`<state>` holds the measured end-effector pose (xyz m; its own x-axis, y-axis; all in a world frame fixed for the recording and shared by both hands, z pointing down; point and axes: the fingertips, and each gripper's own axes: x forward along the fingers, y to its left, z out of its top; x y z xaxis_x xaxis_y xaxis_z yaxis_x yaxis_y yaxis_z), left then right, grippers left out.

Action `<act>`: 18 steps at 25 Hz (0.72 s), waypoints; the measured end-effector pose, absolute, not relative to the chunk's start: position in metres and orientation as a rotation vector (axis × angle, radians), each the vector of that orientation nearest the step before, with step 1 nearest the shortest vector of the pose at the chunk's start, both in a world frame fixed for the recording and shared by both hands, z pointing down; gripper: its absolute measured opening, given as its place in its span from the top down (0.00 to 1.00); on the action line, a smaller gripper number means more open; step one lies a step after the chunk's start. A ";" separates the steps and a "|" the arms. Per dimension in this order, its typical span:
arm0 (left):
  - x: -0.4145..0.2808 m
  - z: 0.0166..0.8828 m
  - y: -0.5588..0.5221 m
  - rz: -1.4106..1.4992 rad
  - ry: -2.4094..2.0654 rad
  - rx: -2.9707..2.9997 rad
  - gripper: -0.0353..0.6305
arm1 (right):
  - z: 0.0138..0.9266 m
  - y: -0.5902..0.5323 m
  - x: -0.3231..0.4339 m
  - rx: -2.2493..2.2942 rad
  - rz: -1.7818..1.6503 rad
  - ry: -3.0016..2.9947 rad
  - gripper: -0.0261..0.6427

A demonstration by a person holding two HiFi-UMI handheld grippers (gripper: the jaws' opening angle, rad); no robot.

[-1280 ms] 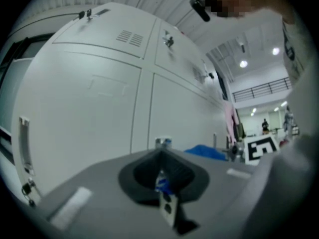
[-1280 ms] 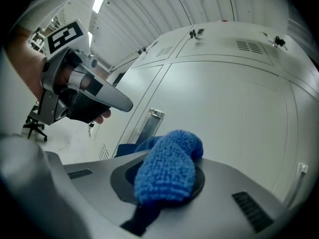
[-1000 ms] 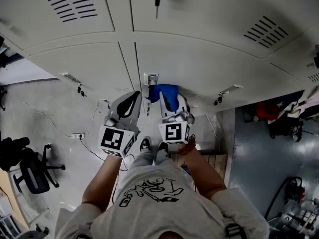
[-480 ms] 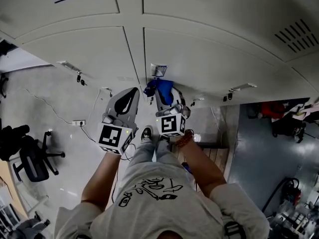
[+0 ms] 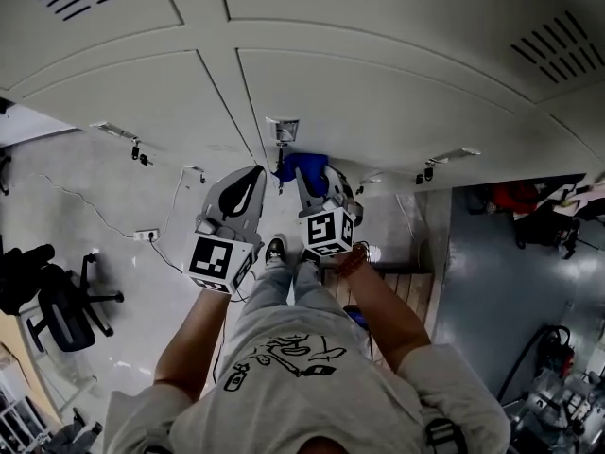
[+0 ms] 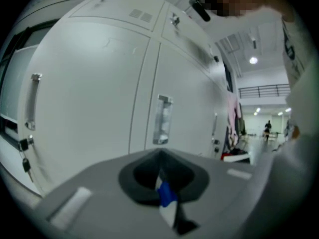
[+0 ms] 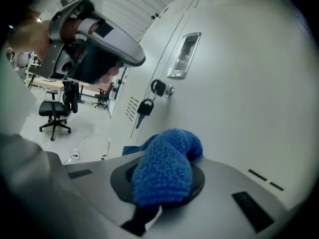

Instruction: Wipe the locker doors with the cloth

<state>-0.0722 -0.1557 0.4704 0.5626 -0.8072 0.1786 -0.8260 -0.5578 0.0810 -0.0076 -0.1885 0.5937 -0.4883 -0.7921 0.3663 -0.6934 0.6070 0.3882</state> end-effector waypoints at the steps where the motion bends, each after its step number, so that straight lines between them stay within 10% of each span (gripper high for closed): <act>1: -0.069 0.466 -0.157 0.171 -1.386 2.648 0.94 | 0.584 -0.189 -0.004 1.181 -0.251 -2.329 0.93; 18: -0.048 0.349 -0.170 0.008 -1.441 2.759 0.94 | 0.304 -0.180 0.015 1.331 -0.523 -2.541 0.93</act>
<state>-0.0483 -0.1700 0.3490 0.5712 -0.8206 0.0178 -0.8207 -0.5708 0.0234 0.0152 -0.1800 0.3042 -0.5631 -0.8257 0.0328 -0.7455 0.5248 0.4108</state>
